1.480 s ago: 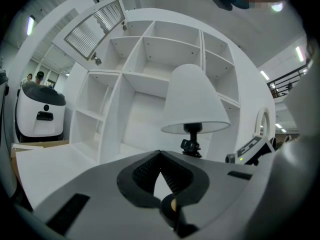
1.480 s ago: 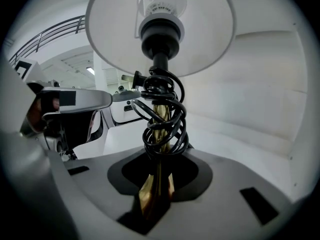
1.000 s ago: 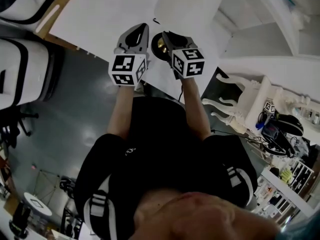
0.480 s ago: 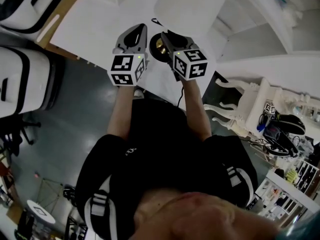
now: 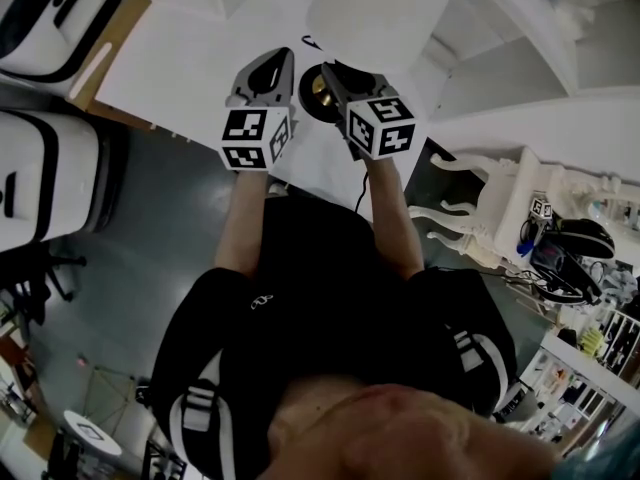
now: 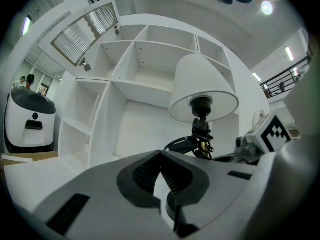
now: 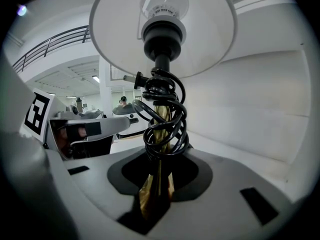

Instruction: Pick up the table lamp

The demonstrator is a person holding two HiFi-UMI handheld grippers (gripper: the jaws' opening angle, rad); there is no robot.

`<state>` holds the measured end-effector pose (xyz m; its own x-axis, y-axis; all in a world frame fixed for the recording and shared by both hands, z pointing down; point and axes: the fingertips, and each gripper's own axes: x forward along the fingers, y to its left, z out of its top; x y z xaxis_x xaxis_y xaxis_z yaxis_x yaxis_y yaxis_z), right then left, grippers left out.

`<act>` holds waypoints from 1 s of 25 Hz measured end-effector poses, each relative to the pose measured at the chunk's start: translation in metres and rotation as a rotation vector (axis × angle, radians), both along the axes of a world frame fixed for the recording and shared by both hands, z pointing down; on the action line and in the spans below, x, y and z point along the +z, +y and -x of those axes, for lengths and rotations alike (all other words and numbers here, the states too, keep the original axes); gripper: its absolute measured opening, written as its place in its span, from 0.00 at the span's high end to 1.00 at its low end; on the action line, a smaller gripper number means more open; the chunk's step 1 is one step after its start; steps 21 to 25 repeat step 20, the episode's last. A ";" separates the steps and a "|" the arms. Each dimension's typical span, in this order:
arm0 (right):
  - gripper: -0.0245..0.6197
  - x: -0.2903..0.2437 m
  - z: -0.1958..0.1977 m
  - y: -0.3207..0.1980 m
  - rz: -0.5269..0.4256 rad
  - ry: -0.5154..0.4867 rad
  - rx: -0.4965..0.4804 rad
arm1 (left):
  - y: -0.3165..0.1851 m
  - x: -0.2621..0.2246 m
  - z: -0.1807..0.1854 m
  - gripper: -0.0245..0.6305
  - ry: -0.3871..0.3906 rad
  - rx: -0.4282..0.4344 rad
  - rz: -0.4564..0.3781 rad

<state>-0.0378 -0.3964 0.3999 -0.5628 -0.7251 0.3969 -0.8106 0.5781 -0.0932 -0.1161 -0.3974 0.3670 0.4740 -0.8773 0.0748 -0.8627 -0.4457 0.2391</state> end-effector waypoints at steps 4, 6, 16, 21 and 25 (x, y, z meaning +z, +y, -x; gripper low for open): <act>0.79 -0.001 0.001 0.000 0.002 -0.008 -0.001 | -0.002 0.000 -0.001 0.95 -0.007 0.005 0.003; 0.79 0.000 0.001 0.000 0.004 -0.010 0.000 | -0.001 0.000 -0.002 0.95 -0.011 0.006 0.003; 0.79 0.000 -0.002 0.003 -0.001 -0.009 0.019 | 0.005 -0.001 -0.002 0.95 -0.023 0.021 -0.001; 0.79 0.002 -0.004 0.005 0.001 -0.019 0.026 | 0.006 0.002 -0.003 0.95 -0.033 0.031 0.006; 0.79 0.002 -0.004 0.005 0.001 -0.019 0.026 | 0.006 0.002 -0.003 0.95 -0.033 0.031 0.006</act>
